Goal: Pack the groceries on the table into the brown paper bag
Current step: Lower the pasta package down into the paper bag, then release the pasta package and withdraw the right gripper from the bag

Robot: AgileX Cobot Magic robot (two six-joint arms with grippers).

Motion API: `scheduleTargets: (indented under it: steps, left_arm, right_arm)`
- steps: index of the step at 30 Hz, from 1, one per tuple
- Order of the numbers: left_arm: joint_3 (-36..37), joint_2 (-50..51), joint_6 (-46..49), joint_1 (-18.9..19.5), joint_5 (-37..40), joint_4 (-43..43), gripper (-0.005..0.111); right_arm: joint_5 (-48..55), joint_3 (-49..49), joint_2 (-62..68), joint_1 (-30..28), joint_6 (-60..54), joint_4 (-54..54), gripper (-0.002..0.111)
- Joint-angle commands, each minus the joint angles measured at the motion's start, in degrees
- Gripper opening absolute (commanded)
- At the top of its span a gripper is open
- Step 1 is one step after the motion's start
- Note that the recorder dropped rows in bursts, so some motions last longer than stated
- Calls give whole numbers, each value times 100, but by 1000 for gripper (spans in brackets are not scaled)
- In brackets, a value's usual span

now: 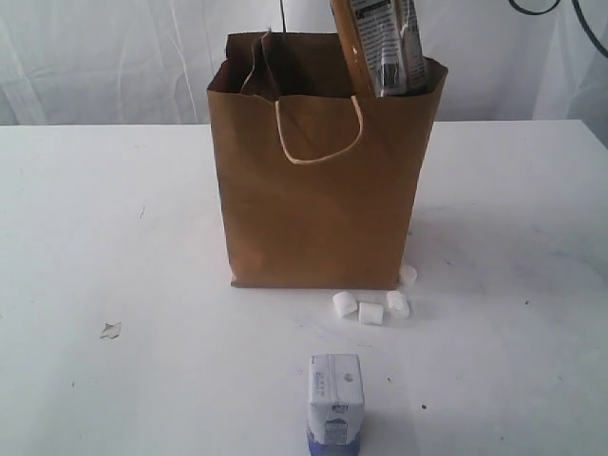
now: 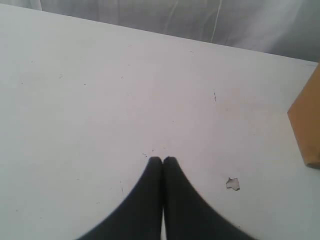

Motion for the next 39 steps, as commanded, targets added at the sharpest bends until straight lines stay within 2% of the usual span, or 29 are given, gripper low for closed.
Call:
scheduleTargets:
  steps: [1,4,7,9,18,20,33,39]
  left_arm:
    - [23,-25,-58,5,-19,28,0]
    - [23,-25,-58,5,-19,28,0]
    - [23,-25,-58,5,-19,28,0]
    - [23,-25,-58,5,-19,28,0]
    - [23,-25,-58,5,-19,28,0]
    - [23,-25,-58,5,-19,28,0]
    - [23,-25,-58,5,-19,28,0]
    - [23,-25,-58,5,-19,28,0]
  right_arm:
    - [271,-50,-37,-17,-1138,158,0]
    - [215,-50,-37,-17,-1485,158,0]
    - [-497,-50,-11,-17,-1859,181,0]
    - [-599,-50,75,-17,-1978,226,0]
    - [-126,-50,472,-17,-2758,1548,0]
    - [271,-50,509,-17,-2748,1573,0]
    - [271,-50,532,-17,-2282,1522,0]
    - [271,-50,532,-6,-2261,946,0]
